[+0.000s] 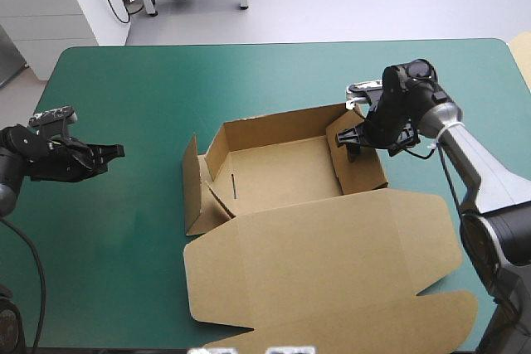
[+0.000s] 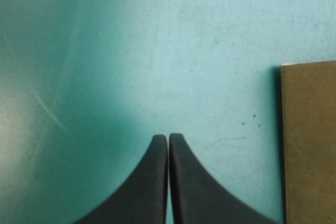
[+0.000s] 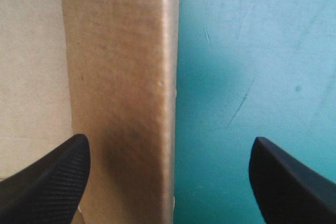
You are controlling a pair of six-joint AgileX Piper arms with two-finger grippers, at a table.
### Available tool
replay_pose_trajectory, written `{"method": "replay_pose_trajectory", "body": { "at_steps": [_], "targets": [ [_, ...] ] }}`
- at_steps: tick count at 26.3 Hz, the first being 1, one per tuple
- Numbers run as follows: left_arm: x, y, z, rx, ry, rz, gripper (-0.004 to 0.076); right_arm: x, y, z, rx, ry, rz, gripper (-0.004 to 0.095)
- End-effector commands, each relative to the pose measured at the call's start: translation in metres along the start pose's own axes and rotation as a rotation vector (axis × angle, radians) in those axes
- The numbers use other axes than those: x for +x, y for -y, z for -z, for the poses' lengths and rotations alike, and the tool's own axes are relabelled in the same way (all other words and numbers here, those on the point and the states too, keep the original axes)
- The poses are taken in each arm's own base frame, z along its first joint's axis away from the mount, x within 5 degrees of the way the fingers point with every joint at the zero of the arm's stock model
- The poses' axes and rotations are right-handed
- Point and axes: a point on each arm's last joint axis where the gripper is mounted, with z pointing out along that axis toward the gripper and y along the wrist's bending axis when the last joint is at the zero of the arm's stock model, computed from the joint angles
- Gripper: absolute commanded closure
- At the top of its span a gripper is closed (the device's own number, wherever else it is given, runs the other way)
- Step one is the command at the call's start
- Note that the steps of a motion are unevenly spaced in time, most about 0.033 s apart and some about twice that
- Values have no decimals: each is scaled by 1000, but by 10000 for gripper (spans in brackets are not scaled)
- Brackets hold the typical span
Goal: Fold the box
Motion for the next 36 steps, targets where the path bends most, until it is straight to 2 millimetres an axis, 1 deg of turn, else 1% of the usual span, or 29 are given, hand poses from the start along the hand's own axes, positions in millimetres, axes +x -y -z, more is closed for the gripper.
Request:
{"method": "replay_pose_trajectory", "body": {
  "at_steps": [1, 3, 7, 10, 11, 13, 15, 17, 19, 22, 26, 27, 28, 31, 33, 35, 36],
  "targets": [
    [-7, 6, 17, 13, 90, -2, 731, -2, -5, 9, 21, 25, 27, 141],
    [-7, 6, 17, 12, 88, -4, 731, -3, -6, 2, 7, 9, 22, 141],
    [-7, 6, 17, 11, 88, -15, 731, -3, -6, 4, -1, 11, 21, 157],
    [-7, 6, 17, 12, 88, -25, 731, -3, -6, 5, -1, 13, 21, 233],
    [-7, 6, 17, 13, 88, -24, 731, -3, -7, 5, -3, 13, 21, 286],
    [-7, 6, 17, 13, 88, -24, 731, -3, -7, 5, -7, 13, 19, 429],
    [-7, 6, 17, 13, 88, -24, 731, -3, -8, 5, -14, 12, 19, 642],
    [-7, 6, 17, 13, 88, -24, 731, -2, -10, 7, -35, 16, 54, 933],
    [-7, 6, 17, 13, 88, -24, 731, -4, -10, 11, -42, 31, 63, 905],
    [-7, 6, 17, 12, 84, -31, 731, -9, -11, 21, -43, 71, 86, 907],
    [-6, 6, 17, 9, 76, -55, 731, -8, -11, 31, -34, 98, 125, 907],
    [-8, 5, 17, 5, 92, -55, 731, -4, -8, 45, -16, 131, 125, 908],
    [-8, 5, 17, 3, 100, -55, 731, -2, -6, 53, -15, 150, 121, 910],
    [-9, 5, 17, 2, 104, -59, 731, 10, -4, 88, -45, 237, 106, 910],
    [-11, 5, 17, 5, 125, -54, 731, 34, -3, 137, -49, 364, 114, 910],
    [-13, 7, 18, 27, 151, -30, 731, 60, -2, 177, -44, 475, 106, 910],
    [-13, 8, 18, 31, 154, -26, 731, 71, -4, 191, -64, 514, 115, 910]
  ]
}}
